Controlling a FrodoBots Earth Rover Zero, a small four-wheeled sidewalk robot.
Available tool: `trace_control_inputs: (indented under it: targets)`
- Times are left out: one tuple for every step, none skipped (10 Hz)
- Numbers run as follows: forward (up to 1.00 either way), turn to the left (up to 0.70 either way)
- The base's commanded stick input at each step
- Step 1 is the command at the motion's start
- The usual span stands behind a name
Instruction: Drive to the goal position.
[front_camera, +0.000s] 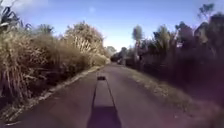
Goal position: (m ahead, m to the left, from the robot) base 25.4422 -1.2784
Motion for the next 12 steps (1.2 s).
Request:
trace_control_inputs:
  targets:
    - [1.00, 0.00]
    - [1.00, 0.00]
    - [1.00, 0.00]
    - [1.00, 0.00]
    - [1.00, 0.00]
    - [1.00, 0.00]
    - [1.00, 0.00]
    - [1.00, 0.00]
    - [1.00, 0.00]
    - [1.00, 0.00]
    - [1.00, 0.00]
    - [1.00, 0.00]
